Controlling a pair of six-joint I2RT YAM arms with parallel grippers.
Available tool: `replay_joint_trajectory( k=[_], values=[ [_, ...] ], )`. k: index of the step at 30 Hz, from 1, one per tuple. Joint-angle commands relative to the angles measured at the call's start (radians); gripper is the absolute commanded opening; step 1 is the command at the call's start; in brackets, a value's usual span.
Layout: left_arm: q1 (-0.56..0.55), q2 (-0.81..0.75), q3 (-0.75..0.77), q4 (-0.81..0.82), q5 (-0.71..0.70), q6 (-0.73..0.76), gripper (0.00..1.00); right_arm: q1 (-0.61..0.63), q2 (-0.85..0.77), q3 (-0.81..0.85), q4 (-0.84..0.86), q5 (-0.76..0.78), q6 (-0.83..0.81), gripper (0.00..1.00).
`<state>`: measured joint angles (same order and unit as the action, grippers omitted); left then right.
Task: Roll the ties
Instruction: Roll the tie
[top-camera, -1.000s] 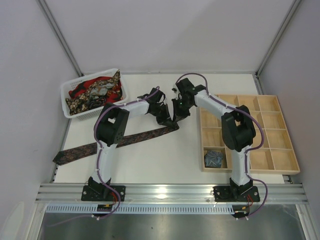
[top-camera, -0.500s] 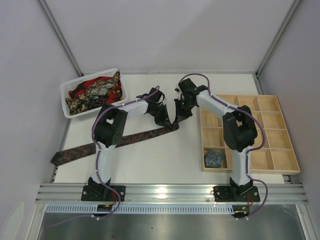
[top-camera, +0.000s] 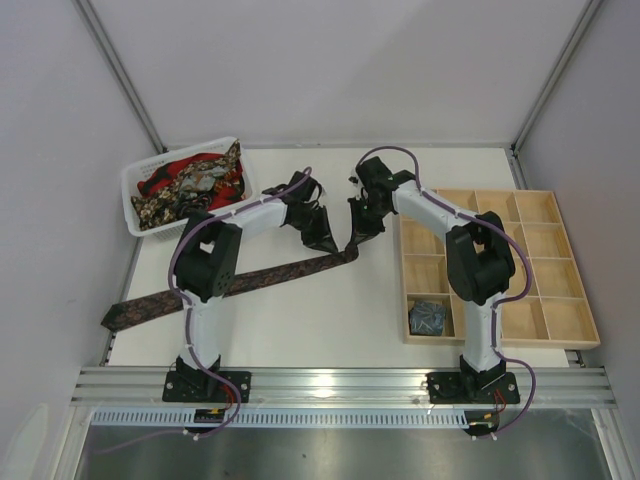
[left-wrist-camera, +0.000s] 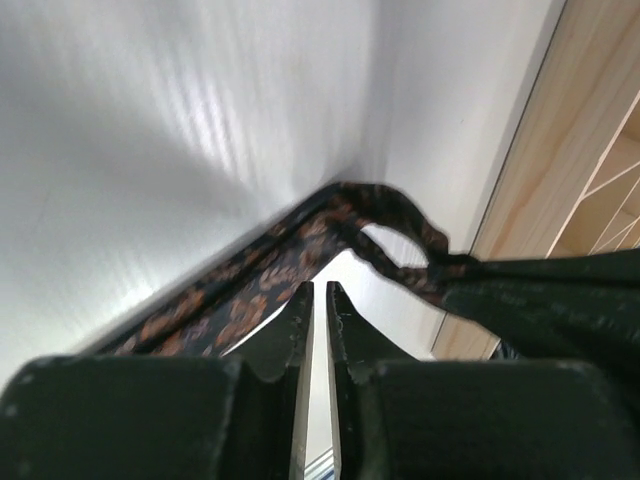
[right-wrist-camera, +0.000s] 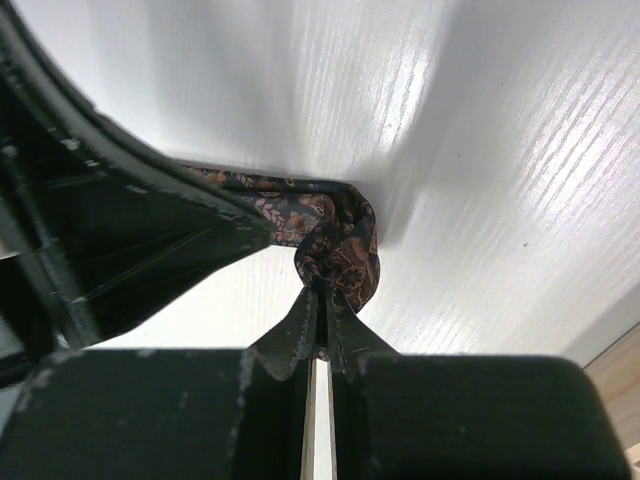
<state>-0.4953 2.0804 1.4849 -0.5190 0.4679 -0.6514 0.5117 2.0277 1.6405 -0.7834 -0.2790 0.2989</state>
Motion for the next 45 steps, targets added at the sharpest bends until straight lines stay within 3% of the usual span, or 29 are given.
replay_joint_trajectory(
  k=[1, 9, 21, 38, 45],
  values=[
    [0.021, -0.091, -0.055, -0.027, -0.020, 0.042, 0.12, 0.014, -0.034, 0.041, -0.010, 0.006, -0.006, 0.00],
    [0.027, -0.140, -0.196, 0.013, -0.040, 0.030, 0.09, 0.057, 0.009, 0.102, -0.033, 0.032, 0.005, 0.00],
    [0.055, -0.135, -0.219, 0.034, -0.051, 0.036, 0.08, 0.122, 0.095, 0.136, -0.036, 0.021, 0.042, 0.00],
    [0.061, -0.148, -0.245, 0.048, -0.051, 0.030, 0.08, 0.111, 0.166, 0.081, 0.134, -0.103, 0.157, 0.01],
    [0.072, -0.161, -0.250, 0.040, -0.048, 0.035, 0.08, 0.065, 0.163, -0.013, 0.251, -0.235, 0.187, 0.11]
  ],
)
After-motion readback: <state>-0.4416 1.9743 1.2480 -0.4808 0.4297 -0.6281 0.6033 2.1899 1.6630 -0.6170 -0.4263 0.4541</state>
